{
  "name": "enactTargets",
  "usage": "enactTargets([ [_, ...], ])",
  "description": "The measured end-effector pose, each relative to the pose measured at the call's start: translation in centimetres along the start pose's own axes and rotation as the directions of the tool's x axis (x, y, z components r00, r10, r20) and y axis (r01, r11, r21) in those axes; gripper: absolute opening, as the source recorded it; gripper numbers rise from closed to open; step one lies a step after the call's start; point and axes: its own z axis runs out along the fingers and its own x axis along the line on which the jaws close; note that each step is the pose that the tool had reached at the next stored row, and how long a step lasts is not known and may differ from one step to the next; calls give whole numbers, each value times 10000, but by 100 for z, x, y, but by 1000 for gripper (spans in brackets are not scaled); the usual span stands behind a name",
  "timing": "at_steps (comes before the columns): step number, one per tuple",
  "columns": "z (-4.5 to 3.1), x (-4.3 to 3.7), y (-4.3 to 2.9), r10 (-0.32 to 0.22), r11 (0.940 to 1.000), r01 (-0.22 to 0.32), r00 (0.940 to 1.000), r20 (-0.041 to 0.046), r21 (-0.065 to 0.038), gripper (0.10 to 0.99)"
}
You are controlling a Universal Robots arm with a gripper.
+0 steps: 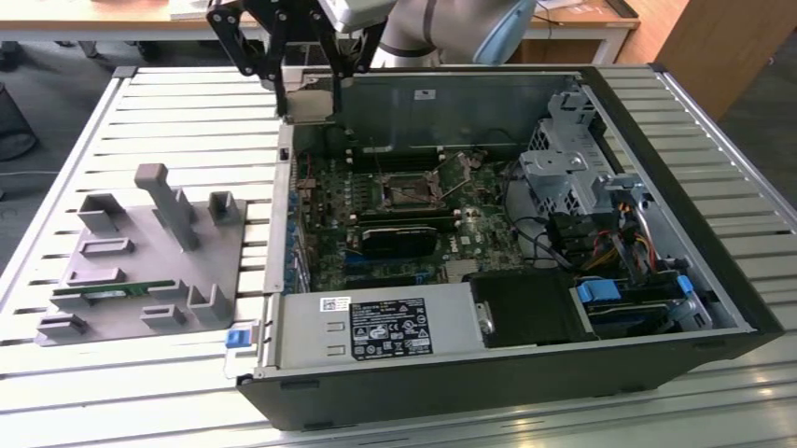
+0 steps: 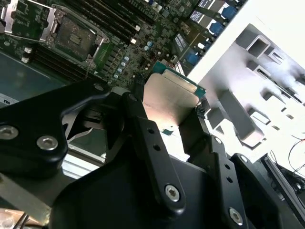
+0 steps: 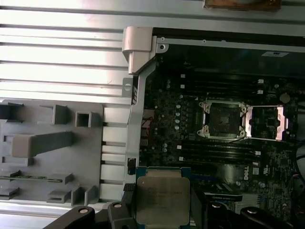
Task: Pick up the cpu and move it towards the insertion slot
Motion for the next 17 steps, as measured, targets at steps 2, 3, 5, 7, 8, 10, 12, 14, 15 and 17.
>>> enactTargets([
  [2, 0, -28, 13, 0, 10000, 0, 10000, 0, 0, 541],
  [3, 0, -43, 19, 1, 10000, -1, 10000, 0, 0, 541],
  [5, 0, -72, 33, 0, 10000, 0, 10000, 1, 0, 541],
  [7, -1, -105, 46, 0, 10000, 0, 10000, 0, 0, 541],
  [8, -1, -124, 50, 0, 10000, 0, 10000, -1, 0, 541],
  [10, -1, -160, 64, 0, 10000, 0, 10000, 0, 0, 541],
  [12, -1, -194, 78, 0, 10000, 0, 10000, -3, 0, 541],
  [14, -2, -224, 93, 0, 10000, 0, 10000, -6, 0, 541],
  [15, -2, -240, 101, 1, 10000, -1, 10000, -7, 0, 541],
  [17, -2, -270, 119, 1, 10000, -1, 10000, -9, 0, 541],
])
